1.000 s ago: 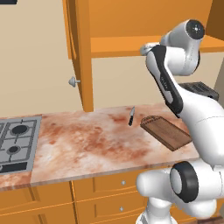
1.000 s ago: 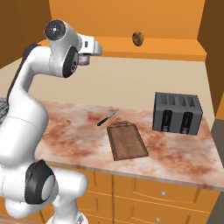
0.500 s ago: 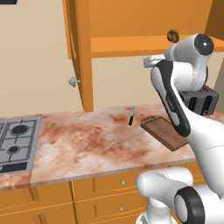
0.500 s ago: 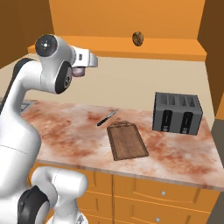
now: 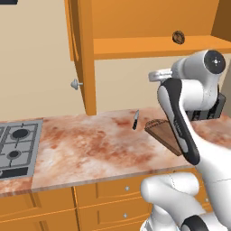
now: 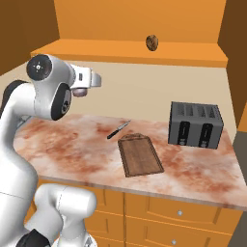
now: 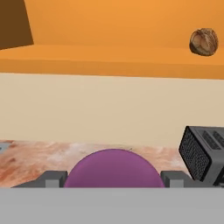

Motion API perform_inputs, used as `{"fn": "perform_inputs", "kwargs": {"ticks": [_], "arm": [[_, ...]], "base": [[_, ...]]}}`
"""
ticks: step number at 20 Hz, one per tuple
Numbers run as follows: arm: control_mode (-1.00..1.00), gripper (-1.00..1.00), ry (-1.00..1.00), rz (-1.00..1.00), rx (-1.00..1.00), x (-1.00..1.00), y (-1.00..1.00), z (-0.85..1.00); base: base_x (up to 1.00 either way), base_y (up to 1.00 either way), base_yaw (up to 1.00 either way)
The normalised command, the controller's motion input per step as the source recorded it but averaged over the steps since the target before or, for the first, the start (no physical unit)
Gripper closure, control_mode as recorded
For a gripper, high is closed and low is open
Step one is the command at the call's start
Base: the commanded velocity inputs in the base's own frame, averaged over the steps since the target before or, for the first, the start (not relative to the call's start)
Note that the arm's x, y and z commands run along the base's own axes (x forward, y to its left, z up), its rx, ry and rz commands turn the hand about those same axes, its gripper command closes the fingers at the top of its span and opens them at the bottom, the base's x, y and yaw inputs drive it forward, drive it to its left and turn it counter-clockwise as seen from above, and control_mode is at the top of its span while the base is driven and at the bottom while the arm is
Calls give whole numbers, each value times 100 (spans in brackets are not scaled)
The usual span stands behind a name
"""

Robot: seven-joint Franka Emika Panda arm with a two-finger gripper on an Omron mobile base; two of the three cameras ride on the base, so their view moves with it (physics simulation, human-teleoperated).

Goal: Pick the bread, place it on the cutting board, pick the jam, place it on the counter, and close the cabinet.

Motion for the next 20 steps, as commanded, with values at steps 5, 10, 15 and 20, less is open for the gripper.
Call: {"fn": "perform_inputs", "kwargs": {"ticks": [5,10,15,20], "arm": [[-100,100,0,0,0,-30,8,-13],[-100,100,0,0,0,-27,9,-17],[-100,100,0,0,0,-34,11,-25],[-100,100,0,0,0,-32,13,-28]], "base": [[0,0,0],[0,0,0],[0,0,0],[0,0,0]]}}
